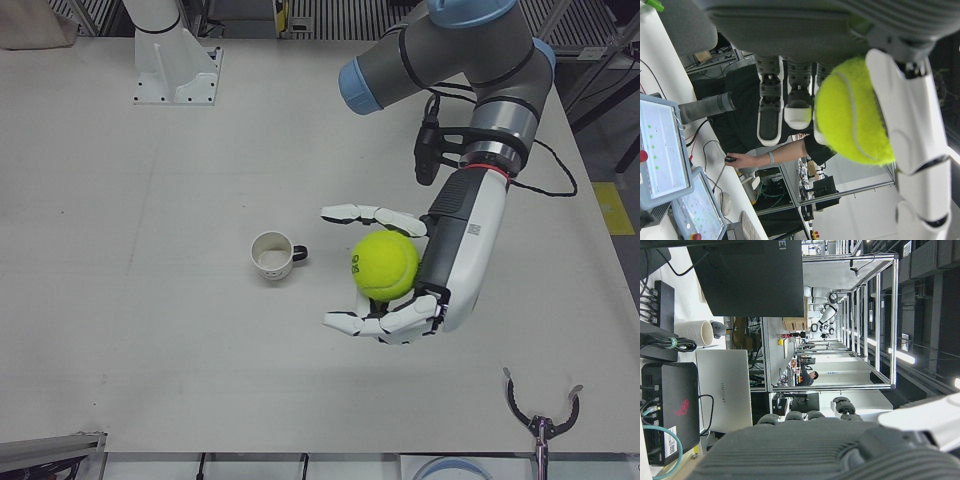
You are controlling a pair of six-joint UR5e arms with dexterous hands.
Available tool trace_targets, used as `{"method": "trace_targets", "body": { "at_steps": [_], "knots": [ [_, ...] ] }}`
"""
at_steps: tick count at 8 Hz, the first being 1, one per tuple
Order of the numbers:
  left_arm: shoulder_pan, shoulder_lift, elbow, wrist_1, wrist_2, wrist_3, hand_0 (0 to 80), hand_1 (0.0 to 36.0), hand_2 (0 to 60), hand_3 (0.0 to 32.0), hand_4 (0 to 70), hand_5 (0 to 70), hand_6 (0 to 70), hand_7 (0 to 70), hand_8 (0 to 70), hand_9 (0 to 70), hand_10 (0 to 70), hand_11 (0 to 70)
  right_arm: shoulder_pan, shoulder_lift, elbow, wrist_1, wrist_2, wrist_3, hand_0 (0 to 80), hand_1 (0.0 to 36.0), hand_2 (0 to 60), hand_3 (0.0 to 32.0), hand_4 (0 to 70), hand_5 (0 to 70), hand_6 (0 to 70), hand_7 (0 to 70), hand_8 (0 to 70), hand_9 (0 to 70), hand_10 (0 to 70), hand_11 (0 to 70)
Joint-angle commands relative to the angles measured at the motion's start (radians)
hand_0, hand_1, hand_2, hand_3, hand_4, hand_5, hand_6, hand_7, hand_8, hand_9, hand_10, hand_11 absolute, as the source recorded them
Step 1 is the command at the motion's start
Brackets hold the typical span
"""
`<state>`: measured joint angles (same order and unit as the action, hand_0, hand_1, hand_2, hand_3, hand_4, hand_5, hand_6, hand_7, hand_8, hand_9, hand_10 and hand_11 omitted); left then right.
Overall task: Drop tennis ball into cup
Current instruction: 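Carry the yellow tennis ball with the left hand toward the white mug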
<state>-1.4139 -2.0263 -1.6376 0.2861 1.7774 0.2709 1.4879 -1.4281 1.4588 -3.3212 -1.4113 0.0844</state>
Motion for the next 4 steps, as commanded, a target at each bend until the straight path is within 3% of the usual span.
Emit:
{"method": "trace_targets", "body": {
  "at_steps": [1,2,4],
  "knots": [
    [0.143,0.108,-0.156,-0.03,0.008,0.005,51.0,11.1,16.3,0.0,48.0,19.4,70.0,70.0,57.3,70.0,32.5,46.6,0.0,0.0,0.0,0.0,0.0,0.0,0.0,0.0,0.0,0.0,0.0,0.0,0.0,0.0,0.0,0.0,0.0,0.0],
    [0.209,0.148,-0.188,-0.039,0.008,0.007,50.6,10.1,17.5,0.0,48.8,20.8,70.0,70.0,57.8,70.0,32.9,47.0,0.0,0.0,0.0,0.0,0.0,0.0,0.0,0.0,0.0,0.0,0.0,0.0,0.0,0.0,0.0,0.0,0.0,0.0],
    [0.305,0.165,-0.191,-0.085,0.008,0.008,45.8,6.6,26.4,0.0,48.6,17.7,70.0,70.0,57.8,70.0,32.6,46.1,0.0,0.0,0.0,0.0,0.0,0.0,0.0,0.0,0.0,0.0,0.0,0.0,0.0,0.0,0.0,0.0,0.0,0.0]
  ]
}}
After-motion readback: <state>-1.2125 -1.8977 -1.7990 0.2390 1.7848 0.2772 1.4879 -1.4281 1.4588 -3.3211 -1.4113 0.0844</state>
